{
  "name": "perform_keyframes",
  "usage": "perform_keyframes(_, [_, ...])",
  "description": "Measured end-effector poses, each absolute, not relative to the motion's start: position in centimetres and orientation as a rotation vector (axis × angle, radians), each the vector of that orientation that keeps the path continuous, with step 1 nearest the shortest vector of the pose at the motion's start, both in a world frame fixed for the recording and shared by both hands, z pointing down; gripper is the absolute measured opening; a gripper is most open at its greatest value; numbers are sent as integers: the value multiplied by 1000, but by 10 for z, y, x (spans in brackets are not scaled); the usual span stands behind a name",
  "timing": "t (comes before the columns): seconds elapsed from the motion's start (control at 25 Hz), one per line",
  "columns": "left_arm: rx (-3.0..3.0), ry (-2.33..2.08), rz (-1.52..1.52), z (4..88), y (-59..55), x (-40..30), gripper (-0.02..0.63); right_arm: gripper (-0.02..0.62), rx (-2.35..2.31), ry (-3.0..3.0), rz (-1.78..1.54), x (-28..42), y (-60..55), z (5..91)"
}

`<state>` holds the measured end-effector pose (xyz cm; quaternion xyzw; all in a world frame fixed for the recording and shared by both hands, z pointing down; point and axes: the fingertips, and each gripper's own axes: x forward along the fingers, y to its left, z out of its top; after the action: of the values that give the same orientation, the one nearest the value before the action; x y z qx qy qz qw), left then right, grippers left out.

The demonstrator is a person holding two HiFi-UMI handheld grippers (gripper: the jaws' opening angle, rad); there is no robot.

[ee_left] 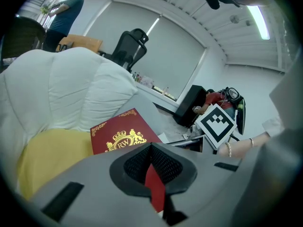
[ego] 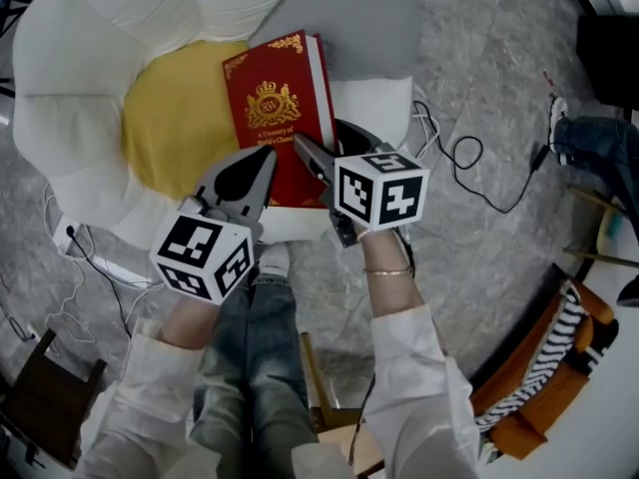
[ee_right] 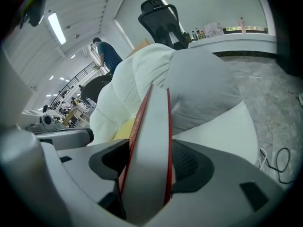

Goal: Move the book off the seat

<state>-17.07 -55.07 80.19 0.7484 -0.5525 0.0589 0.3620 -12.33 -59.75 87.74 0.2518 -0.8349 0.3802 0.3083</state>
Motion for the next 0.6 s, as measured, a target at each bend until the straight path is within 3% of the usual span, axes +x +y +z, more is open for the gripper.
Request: perform_keyframes(0.6, [2047, -1496, 138, 648, -569, -189, 5, 282, 776, -2343, 966, -140, -608, 707])
